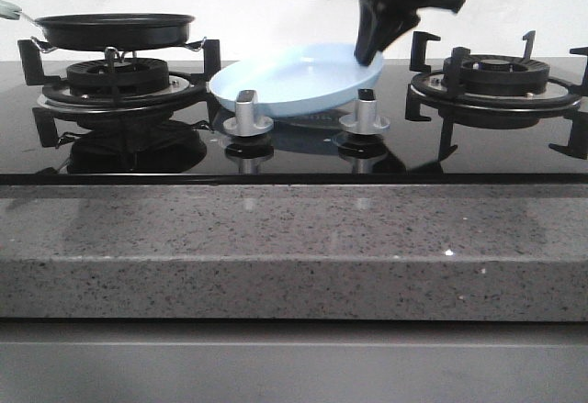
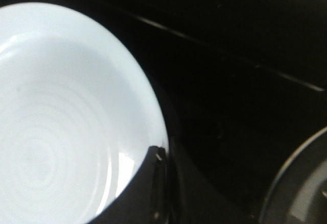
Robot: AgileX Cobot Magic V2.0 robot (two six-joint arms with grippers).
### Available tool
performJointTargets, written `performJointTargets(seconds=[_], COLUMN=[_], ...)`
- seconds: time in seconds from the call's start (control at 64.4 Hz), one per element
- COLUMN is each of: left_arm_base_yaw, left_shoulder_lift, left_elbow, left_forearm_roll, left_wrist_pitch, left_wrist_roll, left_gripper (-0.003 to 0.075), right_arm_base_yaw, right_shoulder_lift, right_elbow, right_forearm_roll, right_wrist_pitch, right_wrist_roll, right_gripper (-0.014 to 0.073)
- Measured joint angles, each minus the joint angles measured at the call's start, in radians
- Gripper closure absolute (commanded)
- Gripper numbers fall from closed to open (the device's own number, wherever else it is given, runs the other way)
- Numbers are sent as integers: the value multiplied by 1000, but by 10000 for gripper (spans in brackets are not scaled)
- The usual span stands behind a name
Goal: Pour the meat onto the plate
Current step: 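Grasp the plate rim with the right gripper, lift it toward the robot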
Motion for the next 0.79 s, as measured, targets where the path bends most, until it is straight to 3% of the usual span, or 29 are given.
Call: performJointTargets(seconds=[0.28, 0.482, 0.792], left_arm_base_yaw=[0, 0, 0], left_shoulder_lift=[0, 0, 0], left_elbow=[0, 0, 0], left_forearm_roll=[0, 0, 0], left_wrist_pitch=[0, 0, 0], left_wrist_roll=[0, 0, 0], left_gripper=[231, 231, 231], right_arm_base_yaw=[0, 11, 67], right_shoulder_lift=[-167, -323, -581], right_elbow=[96, 320, 757], right_forearm_roll=[76, 140, 156], right_wrist_pitch=[22, -49, -271], right_wrist_roll=[0, -54, -102], right_gripper=[713, 713, 713])
